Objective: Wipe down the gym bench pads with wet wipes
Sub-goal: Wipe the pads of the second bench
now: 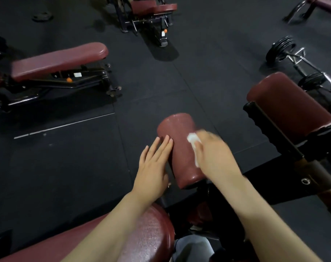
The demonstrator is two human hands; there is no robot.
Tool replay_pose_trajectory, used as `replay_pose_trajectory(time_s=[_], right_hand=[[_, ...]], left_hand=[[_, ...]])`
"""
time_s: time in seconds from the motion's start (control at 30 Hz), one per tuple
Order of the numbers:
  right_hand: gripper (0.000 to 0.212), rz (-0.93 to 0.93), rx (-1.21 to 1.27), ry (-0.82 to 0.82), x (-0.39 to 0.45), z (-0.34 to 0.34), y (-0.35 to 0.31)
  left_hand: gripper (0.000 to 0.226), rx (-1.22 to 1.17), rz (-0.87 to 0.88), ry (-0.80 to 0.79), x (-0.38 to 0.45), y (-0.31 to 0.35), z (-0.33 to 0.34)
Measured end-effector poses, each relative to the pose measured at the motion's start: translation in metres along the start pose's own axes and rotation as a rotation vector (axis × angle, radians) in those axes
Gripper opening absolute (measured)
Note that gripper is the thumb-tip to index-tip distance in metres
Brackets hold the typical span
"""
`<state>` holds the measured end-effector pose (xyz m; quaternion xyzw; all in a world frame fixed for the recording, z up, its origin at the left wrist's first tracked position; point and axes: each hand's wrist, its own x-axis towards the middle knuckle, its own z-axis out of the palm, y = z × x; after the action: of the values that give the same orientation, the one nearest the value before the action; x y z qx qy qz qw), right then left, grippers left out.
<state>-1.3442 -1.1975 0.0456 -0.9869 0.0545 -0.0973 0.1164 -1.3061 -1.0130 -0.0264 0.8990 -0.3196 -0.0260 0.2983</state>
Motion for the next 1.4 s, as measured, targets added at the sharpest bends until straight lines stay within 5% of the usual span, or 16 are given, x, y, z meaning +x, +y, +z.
replay_pose_trajectory(time_s=[0.13,0.43,0.7,0.87,1.0,1.13,1.27,1.4], right_hand=[[0.014,0.058,0.177,0.039,-0.07,-0.017,-0.007],[0.017,0.113,0.154,0.016,0.11,0.013,-0.016],[0.012,0.115,0.292,0.035,-0.055,-0.011,0.003],[0.015,0.008,0.162,0.006,0.029,0.001,-0.002],[0.019,0.076,0.166,-0.019,0.103,0.016,-0.014],[0.029,-0.054,0.001,-0.022,0.046,0.01,-0.004],[0.019,-0.055,0.139,0.04,-0.058,-0.016,-0.006],[0.013,-0.192,0.041,0.089,-0.006,-0.011,-0.017]], left_hand=[[0.104,-0.035,-0.026,-0.066,-0.01,-0.009,-0.001],[0.098,-0.004,0.022,0.043,0.006,0.007,-0.002],[0.097,-0.116,-0.145,-0.044,-0.02,-0.014,0.021],[0.092,-0.287,-0.319,0.099,-0.02,-0.003,0.021],[0.103,-0.234,-0.095,0.133,0.006,0.014,0.002],[0.101,-0.192,-0.039,0.053,0.011,0.012,-0.003],[0.102,-0.16,-0.065,0.038,-0.001,0.0,0.004],[0.097,-0.239,-0.154,0.025,-0.012,-0.006,0.01]])
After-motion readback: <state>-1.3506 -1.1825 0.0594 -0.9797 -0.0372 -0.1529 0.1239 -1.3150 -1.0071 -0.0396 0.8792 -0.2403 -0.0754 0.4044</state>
